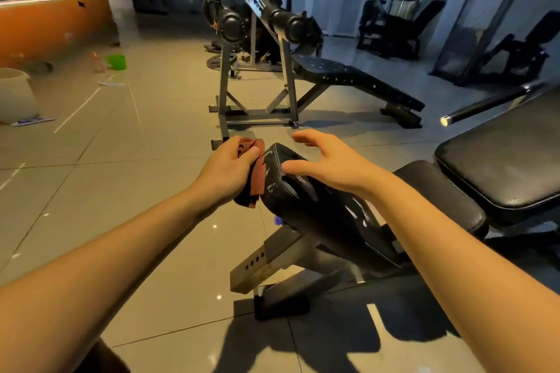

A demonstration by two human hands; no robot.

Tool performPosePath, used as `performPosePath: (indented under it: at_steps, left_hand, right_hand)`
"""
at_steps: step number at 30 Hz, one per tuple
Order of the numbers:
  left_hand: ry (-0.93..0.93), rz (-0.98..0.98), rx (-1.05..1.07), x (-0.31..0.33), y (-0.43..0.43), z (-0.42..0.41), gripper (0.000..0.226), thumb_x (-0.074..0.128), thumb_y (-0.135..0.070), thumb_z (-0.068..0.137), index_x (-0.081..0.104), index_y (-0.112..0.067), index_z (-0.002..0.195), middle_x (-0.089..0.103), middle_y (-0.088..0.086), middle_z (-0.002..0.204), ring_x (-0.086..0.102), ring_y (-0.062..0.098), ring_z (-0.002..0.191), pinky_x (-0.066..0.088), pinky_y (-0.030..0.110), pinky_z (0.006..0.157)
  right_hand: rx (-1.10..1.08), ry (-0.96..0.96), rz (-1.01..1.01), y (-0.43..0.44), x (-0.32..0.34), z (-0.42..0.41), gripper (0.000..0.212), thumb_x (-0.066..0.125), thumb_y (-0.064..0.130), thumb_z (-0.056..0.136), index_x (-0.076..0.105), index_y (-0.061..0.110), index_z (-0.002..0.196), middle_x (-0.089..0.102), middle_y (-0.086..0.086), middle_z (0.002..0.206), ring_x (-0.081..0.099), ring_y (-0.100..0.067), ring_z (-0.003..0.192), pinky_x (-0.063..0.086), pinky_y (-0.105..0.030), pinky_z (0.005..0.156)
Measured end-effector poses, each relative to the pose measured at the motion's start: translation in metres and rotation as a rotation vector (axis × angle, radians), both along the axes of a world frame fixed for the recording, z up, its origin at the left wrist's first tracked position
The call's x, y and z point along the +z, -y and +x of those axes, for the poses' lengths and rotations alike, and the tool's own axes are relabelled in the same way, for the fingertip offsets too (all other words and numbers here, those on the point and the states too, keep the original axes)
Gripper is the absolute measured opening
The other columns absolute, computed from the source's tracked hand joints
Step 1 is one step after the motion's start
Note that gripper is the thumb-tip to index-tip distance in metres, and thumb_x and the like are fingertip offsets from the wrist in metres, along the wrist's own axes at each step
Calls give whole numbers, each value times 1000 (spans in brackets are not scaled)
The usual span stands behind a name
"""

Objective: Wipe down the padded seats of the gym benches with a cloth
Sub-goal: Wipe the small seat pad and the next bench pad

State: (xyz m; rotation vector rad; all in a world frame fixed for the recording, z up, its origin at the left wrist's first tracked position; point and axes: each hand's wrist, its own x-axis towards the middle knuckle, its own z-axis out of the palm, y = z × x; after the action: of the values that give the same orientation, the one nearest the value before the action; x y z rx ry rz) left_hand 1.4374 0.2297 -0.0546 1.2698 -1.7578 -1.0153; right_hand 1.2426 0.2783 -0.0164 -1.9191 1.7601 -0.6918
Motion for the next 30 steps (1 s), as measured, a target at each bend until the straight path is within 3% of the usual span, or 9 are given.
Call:
performPosePath:
  at_steps: [4,7,12,18,24,27,30]
  left_hand:
    - [117,-150,34,-6,-7,-15,22,45,-37,107,55,-22,119,61,-6,101,62,11,89,50,18,61]
    - [102,-131,9,-18,-38,-5,15,46,-38,106,55,-28,114,63,-12,97,64,8,85,53,22,69]
    - [147,-157,76,-22,-51,-10,11,46,-37,106,53,-30,102,63,-13,90,60,4,81,43,19,65]
    - [279,-50,121,2,35,-34,25,46,-36,106,58,-18,119,66,2,110,60,21,97,48,36,80]
    - [312,-110,45,-16,-32,-9,17,43,-38,107,52,-25,106,63,-5,88,62,11,79,45,27,63]
    - [364,-160,38,-11,-10,-15,18,43,-39,106,52,-24,104,65,-3,91,64,18,80,53,38,70]
    - [482,-121,75,0,42,-31,23,44,-39,106,55,-21,114,66,1,103,58,18,87,49,39,76]
  right_hand:
    - [-17,54,-26,18,-10,-8,51,50,30,106,40,17,155,44,-1,156,41,-17,143,31,-28,111]
    - [5,84,0,24,-17,-9,48,46,27,108,40,18,155,45,-1,156,42,-17,142,33,-32,116]
    - [61,73,28,30,-23,-5,42,43,26,109,46,20,150,55,-1,145,51,-17,131,40,-42,115]
    - [68,117,-12,29,-24,-6,37,42,15,107,57,19,141,64,2,131,57,-12,121,43,-38,111]
    - [63,100,0,31,-26,-10,40,43,14,107,52,20,146,60,2,138,55,-13,126,42,-39,113]
    - [79,115,6,31,-27,-12,42,45,12,106,53,21,146,61,5,135,56,-10,124,44,-32,109]
    - [97,119,13,31,-27,-12,42,45,12,105,55,23,145,62,8,136,56,-9,124,43,-30,107]
